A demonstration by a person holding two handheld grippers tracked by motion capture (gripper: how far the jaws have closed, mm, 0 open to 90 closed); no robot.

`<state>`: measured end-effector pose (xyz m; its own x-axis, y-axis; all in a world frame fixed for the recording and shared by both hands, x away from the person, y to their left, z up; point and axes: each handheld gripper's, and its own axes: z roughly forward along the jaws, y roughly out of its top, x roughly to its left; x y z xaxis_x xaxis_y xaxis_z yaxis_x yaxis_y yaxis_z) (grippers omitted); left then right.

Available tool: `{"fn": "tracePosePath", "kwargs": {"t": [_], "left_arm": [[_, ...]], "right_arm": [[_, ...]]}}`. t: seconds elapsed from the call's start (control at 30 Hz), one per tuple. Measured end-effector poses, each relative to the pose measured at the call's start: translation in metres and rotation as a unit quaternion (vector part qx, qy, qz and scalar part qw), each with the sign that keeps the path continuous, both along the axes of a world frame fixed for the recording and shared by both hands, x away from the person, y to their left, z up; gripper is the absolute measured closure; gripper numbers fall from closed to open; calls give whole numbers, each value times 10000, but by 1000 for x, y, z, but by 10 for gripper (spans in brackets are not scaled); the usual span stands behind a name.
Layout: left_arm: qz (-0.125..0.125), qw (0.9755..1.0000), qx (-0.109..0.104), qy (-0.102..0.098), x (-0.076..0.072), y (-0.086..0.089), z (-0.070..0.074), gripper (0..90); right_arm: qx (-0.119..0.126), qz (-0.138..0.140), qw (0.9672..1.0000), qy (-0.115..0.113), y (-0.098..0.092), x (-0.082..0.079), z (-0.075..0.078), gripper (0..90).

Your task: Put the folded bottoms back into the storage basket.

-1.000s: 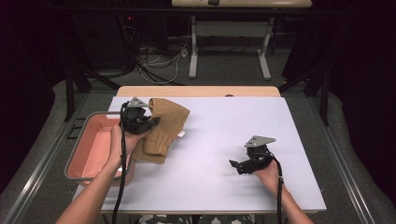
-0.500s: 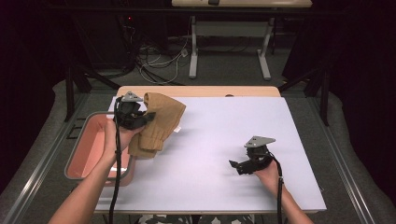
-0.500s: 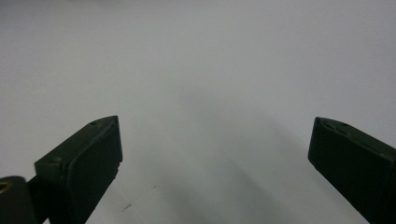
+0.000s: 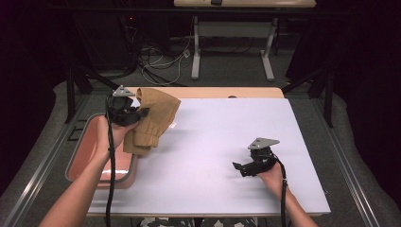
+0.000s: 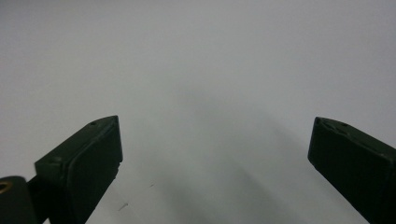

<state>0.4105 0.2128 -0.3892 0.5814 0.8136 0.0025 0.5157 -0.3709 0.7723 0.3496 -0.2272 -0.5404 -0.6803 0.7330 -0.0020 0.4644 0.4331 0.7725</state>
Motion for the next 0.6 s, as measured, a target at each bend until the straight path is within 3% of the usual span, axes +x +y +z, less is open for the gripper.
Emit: {"fn": "tracePosePath", "kwargs": {"t": [0.6], "left_arm": [[303, 9993, 54, -205, -7, 33, 19, 824]], "right_arm": [[-66, 22, 10000, 30, 1, 0, -1, 26]]}}
